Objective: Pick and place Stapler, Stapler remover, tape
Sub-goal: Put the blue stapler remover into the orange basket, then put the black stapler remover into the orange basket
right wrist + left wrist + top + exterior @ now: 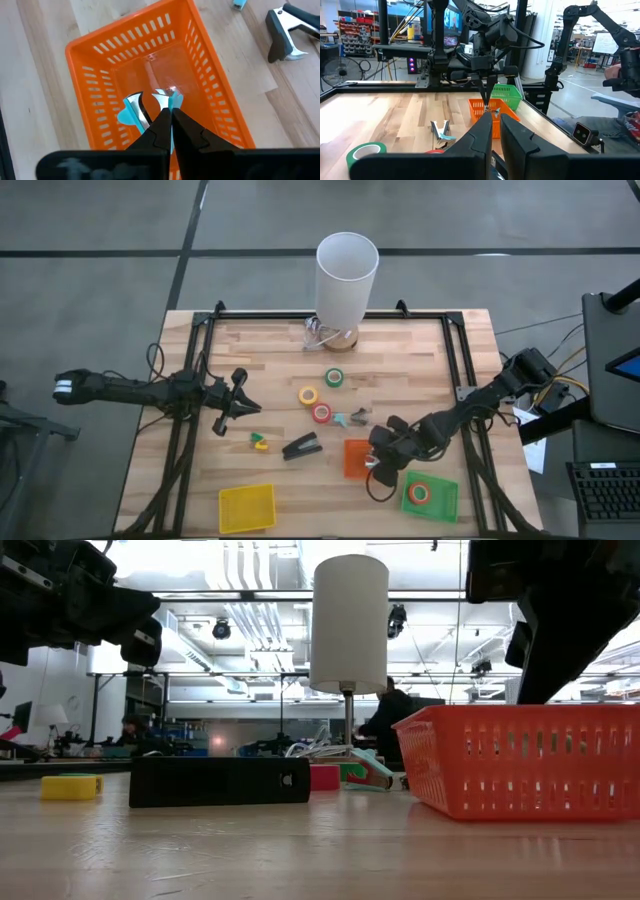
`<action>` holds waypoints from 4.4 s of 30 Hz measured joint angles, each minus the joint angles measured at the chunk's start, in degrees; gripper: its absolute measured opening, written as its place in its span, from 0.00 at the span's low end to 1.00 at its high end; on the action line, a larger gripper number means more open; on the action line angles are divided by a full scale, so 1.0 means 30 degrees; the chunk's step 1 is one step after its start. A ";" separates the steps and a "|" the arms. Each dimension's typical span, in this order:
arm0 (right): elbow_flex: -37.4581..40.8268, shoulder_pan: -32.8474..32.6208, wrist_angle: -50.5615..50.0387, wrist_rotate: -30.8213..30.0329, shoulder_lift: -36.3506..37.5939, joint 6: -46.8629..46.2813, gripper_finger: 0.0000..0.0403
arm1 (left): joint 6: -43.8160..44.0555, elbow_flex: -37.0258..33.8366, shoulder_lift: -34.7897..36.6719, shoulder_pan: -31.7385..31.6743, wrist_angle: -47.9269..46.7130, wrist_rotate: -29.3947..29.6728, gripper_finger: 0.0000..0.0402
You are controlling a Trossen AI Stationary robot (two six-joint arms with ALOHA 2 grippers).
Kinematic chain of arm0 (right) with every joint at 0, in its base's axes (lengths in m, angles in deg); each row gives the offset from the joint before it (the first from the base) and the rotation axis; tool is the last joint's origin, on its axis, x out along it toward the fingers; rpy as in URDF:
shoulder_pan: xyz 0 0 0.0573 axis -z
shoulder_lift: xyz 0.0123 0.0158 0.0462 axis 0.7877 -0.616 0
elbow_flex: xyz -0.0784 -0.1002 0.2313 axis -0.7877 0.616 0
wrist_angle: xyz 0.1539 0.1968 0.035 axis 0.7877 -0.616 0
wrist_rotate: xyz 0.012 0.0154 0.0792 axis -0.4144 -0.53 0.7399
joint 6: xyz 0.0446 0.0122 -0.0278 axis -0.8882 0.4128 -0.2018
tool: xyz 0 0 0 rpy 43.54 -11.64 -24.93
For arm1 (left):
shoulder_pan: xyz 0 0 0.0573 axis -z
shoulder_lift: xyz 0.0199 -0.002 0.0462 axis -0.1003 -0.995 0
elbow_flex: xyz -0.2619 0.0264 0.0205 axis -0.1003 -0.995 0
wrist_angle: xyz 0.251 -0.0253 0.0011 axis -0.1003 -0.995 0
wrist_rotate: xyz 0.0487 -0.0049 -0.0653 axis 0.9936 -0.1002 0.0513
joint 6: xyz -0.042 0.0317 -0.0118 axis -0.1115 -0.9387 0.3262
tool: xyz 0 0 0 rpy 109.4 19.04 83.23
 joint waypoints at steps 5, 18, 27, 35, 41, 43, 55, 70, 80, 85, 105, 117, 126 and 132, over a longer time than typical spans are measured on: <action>-0.0004 0.0000 0.0011 0.0042 0.0000 -0.0002 0.04 | 0.0000 -0.0001 0.0000 0.0005 -0.0007 0.0000 0.10; -0.0933 0.0134 0.0002 -0.0149 0.0095 0.1830 0.27 | 0.0000 -0.0003 0.0002 0.0005 -0.0005 0.0000 0.10; -0.1934 0.1468 -0.0361 -0.2090 0.0095 0.5323 0.28 | 0.0000 -0.0007 0.0001 0.0000 -0.0006 0.0000 0.10; -0.1385 0.4253 -0.0359 -0.1960 0.0095 0.7353 0.26 | 0.0000 0.0000 0.0001 0.0006 -0.0001 0.0000 0.10; -0.1299 0.6138 -0.0438 -0.1444 0.0095 0.9158 0.23 | 0.0000 -0.0004 0.0007 0.0000 0.0000 0.0000 0.10; -0.1200 0.6798 -0.0778 -0.0518 0.0095 0.9300 0.22 | 0.0000 -0.0007 0.0007 0.0007 0.0000 0.0000 0.10; 0.0324 0.9019 -0.0237 0.2327 0.0024 1.0222 0.20 | 0.0000 -0.0007 0.0004 0.0003 -0.0004 0.0000 0.10; 0.2304 0.9486 0.2589 0.2552 0.0000 1.0155 0.35 | 0.0000 0.0000 0.0007 0.0007 -0.0001 0.0000 0.10; 0.2922 0.9486 0.4356 0.2557 0.0000 1.0180 0.27 | 0.0000 -0.0006 0.0001 0.0007 -0.0006 0.0000 0.10; 0.2933 0.9479 0.4451 0.2543 -0.0105 1.0064 0.23 | 0.0000 -0.0007 0.0007 0.0003 0.0000 0.0000 0.10; 0.3158 0.9471 0.5257 0.2550 -0.1362 0.9723 0.12 | 0.0000 -0.0007 0.0004 0.0004 -0.0018 0.0000 0.10; 0.3231 0.9464 0.5202 0.2565 -0.0576 0.9870 0.03 | 0.0000 0.0000 0.0007 0.0000 -0.0051 0.0000 0.10; 0.2461 0.9423 0.4612 0.2475 -0.0359 1.0075 0.02 | 0.0000 -0.0007 0.0007 0.0004 -0.0117 0.0000 0.10; 0.1461 0.9102 0.3674 0.1896 0.0152 1.0092 0.02 | 0.0000 -0.0001 0.0001 0.0007 -0.0124 0.0000 0.10</action>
